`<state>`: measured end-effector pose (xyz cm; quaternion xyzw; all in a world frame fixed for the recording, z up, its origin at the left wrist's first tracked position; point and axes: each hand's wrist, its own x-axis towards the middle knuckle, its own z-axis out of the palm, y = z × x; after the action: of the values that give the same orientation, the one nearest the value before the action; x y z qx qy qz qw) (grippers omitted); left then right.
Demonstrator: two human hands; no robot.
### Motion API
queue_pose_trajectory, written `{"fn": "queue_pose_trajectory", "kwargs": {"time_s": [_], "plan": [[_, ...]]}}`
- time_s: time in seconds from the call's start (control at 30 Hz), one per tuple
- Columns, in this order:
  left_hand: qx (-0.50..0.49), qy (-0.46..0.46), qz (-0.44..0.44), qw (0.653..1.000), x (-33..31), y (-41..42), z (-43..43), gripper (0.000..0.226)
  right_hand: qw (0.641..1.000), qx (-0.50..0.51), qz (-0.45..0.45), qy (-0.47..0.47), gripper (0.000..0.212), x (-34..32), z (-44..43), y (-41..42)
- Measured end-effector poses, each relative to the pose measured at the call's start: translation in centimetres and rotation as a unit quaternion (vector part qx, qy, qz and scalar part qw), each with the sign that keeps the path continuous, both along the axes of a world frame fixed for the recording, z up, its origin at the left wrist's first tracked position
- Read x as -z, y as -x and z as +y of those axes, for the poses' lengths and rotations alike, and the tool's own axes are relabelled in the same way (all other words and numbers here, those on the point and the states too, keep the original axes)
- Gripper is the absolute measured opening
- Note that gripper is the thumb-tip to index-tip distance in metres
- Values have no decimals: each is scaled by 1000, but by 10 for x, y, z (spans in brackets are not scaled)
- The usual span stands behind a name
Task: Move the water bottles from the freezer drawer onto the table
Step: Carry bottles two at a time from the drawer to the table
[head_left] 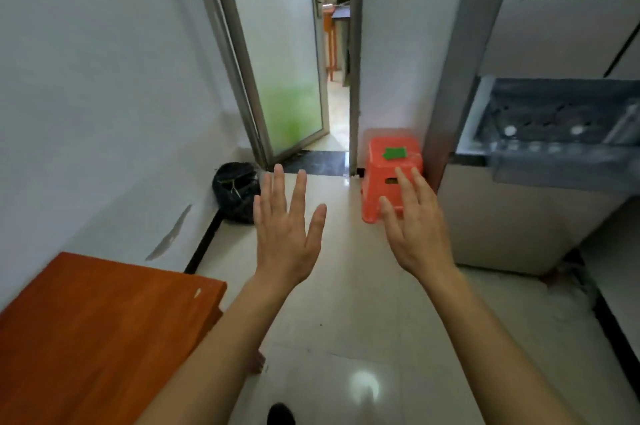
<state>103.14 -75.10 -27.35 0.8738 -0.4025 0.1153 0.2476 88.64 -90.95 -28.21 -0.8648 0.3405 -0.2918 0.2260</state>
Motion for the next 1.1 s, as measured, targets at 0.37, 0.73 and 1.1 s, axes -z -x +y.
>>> {"fn": "queue_pose_trajectory", "kwargs": {"time_s": [0.37, 0.73, 1.1], "plan": [[180, 12, -33, 983, 6, 18, -223, 66, 992, 123, 40, -4, 60, 18, -156, 62], [316, -91, 4, 945, 5, 85, -440, 69, 962, 263, 76, 3, 67, 14, -317, 146], [267, -179, 37, 946, 64, 166, -608, 76, 957, 255, 131, -54, 75, 66, -503, 245]]}}
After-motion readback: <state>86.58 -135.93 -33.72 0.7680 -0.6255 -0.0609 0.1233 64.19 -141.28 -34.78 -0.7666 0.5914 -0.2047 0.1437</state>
